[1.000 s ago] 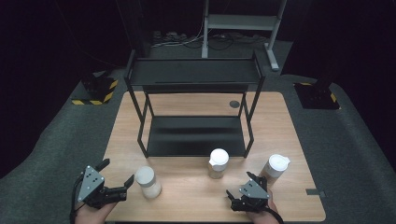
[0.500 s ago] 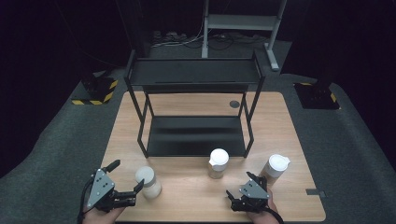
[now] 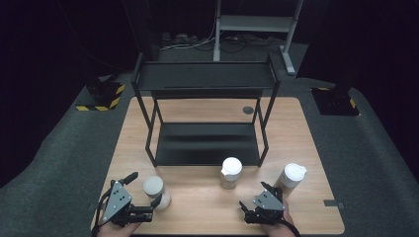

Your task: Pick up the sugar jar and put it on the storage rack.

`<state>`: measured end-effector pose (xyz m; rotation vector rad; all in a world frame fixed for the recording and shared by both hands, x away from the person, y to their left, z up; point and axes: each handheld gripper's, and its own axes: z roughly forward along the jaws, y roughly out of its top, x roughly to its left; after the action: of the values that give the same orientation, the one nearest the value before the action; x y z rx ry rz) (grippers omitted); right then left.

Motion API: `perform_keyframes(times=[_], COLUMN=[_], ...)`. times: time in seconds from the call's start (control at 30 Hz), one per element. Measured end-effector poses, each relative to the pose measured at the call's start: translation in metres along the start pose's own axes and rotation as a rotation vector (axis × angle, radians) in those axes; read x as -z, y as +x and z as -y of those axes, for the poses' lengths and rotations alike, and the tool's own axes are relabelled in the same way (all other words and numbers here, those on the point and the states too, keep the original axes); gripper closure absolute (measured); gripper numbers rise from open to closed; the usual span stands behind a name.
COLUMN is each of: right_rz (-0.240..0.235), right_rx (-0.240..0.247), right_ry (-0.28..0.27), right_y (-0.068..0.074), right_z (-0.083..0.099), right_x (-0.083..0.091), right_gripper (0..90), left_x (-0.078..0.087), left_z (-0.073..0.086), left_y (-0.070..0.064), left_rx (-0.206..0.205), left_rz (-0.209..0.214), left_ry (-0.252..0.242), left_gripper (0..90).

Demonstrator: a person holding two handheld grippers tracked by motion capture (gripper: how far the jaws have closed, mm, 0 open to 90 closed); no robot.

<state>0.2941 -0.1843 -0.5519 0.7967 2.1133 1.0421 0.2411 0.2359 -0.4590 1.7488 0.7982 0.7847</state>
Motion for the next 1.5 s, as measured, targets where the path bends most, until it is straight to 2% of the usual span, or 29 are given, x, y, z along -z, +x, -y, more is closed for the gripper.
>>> perform_keyframes(times=[0.23,0.37,0.73,0.97,1.07,1.5], right_rz=[0.001,0.001,-0.002,-0.012,-0.013,-0.018], right_rx=[0.000,-0.001,0.005,-0.006,-0.016,-0.020], right_ry=[-0.001,-0.001,0.001,0.000,-0.004,-0.002], right_y=[0.000,0.000,0.000,-0.001,-0.002,-0.003], right_z=[0.000,0.000,0.000,0.000,0.000,0.000], right_x=[0.000,0.000,0.000,0.000,0.000,0.000], right_gripper=[0.2,0.2,0.2,0.3,0.3,0.3], left_x=[-0.005,-0.009,-0.016,-0.018,-0.019,-0.021], left_z=[0.005,0.009,0.021,0.028,0.031,0.039], left_y=[-0.003,-0.005,-0.005,-0.002,0.000,0.004], left_rx=[0.005,-0.011,-0.006,0.020,0.051,0.069], left_rz=[0.007,0.015,0.026,0.017,0.016,0.009], left_ry=[0.002,0.015,0.032,0.045,0.042,0.045], left_gripper=[0.4,0.4,0.4,0.6,1.1,7.5])
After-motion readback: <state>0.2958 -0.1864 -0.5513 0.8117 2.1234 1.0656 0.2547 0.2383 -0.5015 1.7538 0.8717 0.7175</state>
